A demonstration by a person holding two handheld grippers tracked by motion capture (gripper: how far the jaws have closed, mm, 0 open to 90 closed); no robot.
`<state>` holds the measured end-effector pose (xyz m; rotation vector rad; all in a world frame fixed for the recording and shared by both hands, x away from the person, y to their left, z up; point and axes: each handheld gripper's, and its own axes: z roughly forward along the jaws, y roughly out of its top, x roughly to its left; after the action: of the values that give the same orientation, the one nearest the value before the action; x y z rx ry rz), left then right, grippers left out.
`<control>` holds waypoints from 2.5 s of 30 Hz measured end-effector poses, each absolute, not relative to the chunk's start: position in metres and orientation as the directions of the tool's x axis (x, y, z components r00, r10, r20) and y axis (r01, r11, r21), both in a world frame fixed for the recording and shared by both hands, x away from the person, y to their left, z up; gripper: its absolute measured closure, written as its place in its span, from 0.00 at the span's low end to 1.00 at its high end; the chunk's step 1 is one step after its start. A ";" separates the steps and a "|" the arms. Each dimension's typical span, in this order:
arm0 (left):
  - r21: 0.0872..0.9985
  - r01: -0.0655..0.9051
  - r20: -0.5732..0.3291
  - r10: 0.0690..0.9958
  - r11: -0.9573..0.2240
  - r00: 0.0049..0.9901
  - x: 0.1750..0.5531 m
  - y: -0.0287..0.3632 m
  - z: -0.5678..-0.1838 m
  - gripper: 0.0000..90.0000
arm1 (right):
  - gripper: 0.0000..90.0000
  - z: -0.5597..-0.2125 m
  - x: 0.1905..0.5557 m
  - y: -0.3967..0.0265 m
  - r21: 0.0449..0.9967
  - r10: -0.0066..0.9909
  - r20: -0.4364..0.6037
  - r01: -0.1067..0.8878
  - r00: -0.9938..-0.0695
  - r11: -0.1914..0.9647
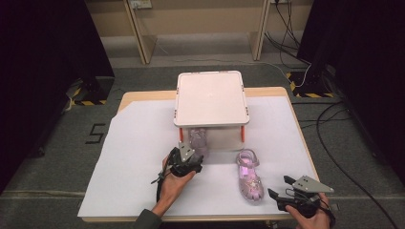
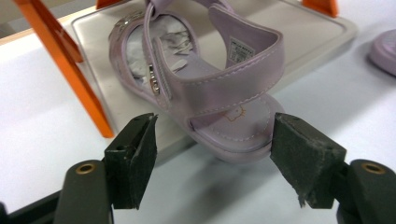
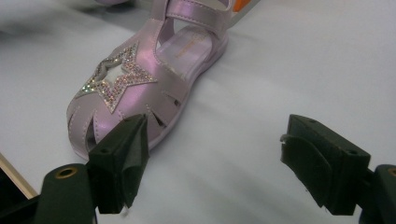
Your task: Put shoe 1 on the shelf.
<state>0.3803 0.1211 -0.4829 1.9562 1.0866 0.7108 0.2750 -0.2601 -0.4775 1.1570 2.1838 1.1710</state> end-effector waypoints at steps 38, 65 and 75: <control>0.822 0.489 0.112 0.924 -0.292 0.365 0.417 0.122 -0.486 0.40 | 0.26 -0.478 0.275 -0.260 0.823 0.816 0.030 0.478 -0.577 0.308; 0.847 0.457 0.085 0.917 -0.273 0.390 0.409 0.122 -0.478 0.33 | 0.26 -0.477 0.275 -0.261 0.825 0.818 0.031 0.477 -0.574 0.303; 0.860 0.427 0.044 0.874 -0.279 0.483 0.369 0.125 -0.472 0.26 | 0.26 -0.475 0.274 -0.259 0.838 0.814 0.035 0.461 -0.580 0.292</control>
<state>0.3687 0.1254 -0.4723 1.8910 1.0835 0.6731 0.2738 -0.2591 -0.4754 1.1435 2.1671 1.2015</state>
